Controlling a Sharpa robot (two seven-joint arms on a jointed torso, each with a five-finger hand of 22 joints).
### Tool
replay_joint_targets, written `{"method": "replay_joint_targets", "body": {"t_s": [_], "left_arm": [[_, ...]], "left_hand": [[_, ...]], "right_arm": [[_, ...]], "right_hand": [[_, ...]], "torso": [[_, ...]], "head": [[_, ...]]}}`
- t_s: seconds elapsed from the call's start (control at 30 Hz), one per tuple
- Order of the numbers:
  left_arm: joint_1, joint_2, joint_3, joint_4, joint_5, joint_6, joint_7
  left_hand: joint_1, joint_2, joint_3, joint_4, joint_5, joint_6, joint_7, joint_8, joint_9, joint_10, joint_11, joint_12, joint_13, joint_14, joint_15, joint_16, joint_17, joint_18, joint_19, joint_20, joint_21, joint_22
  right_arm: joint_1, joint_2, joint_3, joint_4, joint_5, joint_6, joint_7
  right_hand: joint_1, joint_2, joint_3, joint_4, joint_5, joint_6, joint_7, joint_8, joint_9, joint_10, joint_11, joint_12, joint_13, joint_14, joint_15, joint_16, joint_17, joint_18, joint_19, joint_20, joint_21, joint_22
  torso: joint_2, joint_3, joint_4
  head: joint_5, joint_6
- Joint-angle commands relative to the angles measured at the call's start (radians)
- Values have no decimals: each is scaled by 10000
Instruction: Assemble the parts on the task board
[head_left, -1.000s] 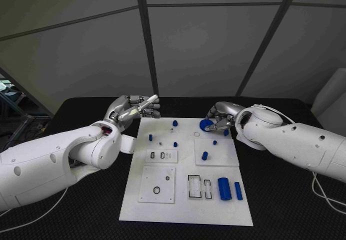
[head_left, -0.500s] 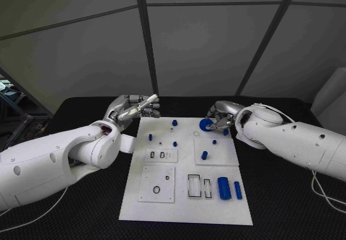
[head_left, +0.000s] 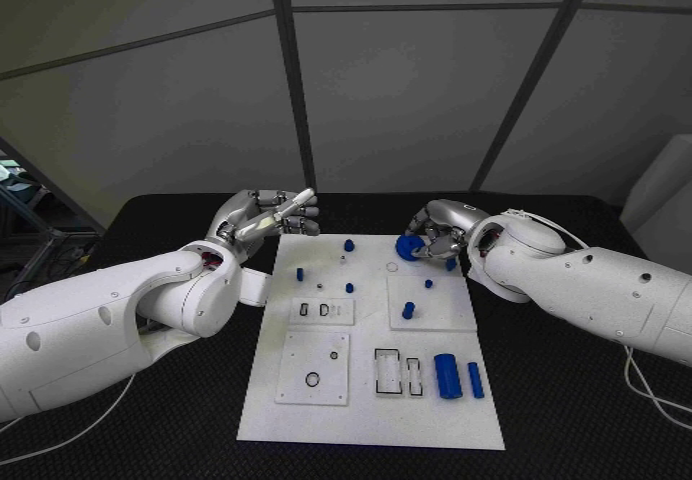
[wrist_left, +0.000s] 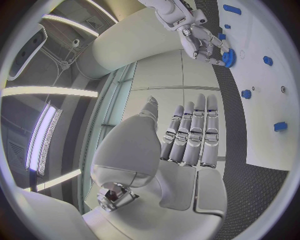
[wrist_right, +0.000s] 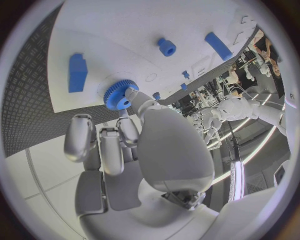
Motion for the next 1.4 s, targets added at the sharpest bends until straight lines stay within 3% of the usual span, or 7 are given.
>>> {"method": "replay_joint_targets", "body": {"t_s": [0.03, 0.17, 0.33, 0.73, 0.97, 1.4], "left_arm": [[14, 1, 4, -6, -27, 135, 2], [14, -3, 4, -21, -27, 133, 0], [14, 6, 4, -39, -27, 134, -1], [15, 26, 5, -79, -27, 130, 0], [16, 34, 5, -73, -27, 109, 12], [17, 54, 6, -74, -27, 99, 20]], "left_hand": [[-66, 58, -1, -68, -14, 30, 50, -44, -14, 20, 75, -31, 10, -85, 10, -42, 15, -143, -70, 26, -34, -16], [-66, 58, -1, -68, -14, 30, 50, -44, -14, 20, 75, -31, 10, -85, 10, -42, 15, -143, -70, 26, -34, -16], [-66, 58, -1, -68, -14, 30, 50, -44, -14, 20, 75, -31, 10, -85, 10, -42, 15, -143, -70, 26, -34, -16], [-58, 77, 6, -76, -14, 38, 45, -48, -12, 28, 73, -33, 13, -96, 9, -37, 20, -140, -77, 30, -33, -16], [-58, 77, 6, -76, -14, 38, 45, -48, -12, 28, 73, -33, 13, -96, 9, -37, 20, -140, -77, 30, -33, -16], [-57, 78, 6, -78, -14, 40, 44, -49, -12, 30, 72, -33, 14, -100, 10, -37, 21, -140, -80, 31, -34, -17]], "right_arm": [[24, -105, 7, 322, -279, -673, 66], [27, -215, 10, 802, -497, -806, -84], [30, -35, 12, 1086, -761, -840, -211], [32, 988, -5, 892, -1065, -744, -294], [30, 1535, -330, 448, -1082, -633, -316], [26, 2151, -515, -116, -1086, -428, -274]], "right_hand": [[-272, -53, 206, 72, 40, 581, -172, -65, 3, 90, 8, 75, 50, 743, -69, 49, 1097, -193, 85, -27, 53, 39], [-416, -154, 306, 56, 30, 610, -174, -109, -8, 127, 8, 108, 98, 749, -69, 62, 1128, -201, 107, -26, 78, 83], [-525, -217, 366, 58, -3, 617, -170, -148, -17, 135, 11, 109, 108, 753, -66, 69, 1147, -204, 114, -25, 88, 100], [-671, -265, 427, 86, -40, 617, -162, -198, -28, 144, 18, 110, 120, 754, -59, 72, 1156, -206, 118, -19, 95, 114], [-738, -283, 451, 101, -44, 611, -157, -225, -34, 139, 23, 101, 115, 754, -55, 72, 1158, -205, 113, -16, 91, 108], [-813, -305, 475, 117, -46, 586, -146, -265, -44, 128, 33, 90, 111, 757, -49, 80, 1177, -205, 111, -12, 90, 109]], "torso": [[-15, -4, -13], [-9, -17, -7], [4, -3, 10], [7, -18, 29], [6, -16, 19], [5, -3, 9]], "head": [[9, 9], [16, 37], [19, 37], [44, 12], [81, 5], [136, -27]]}}
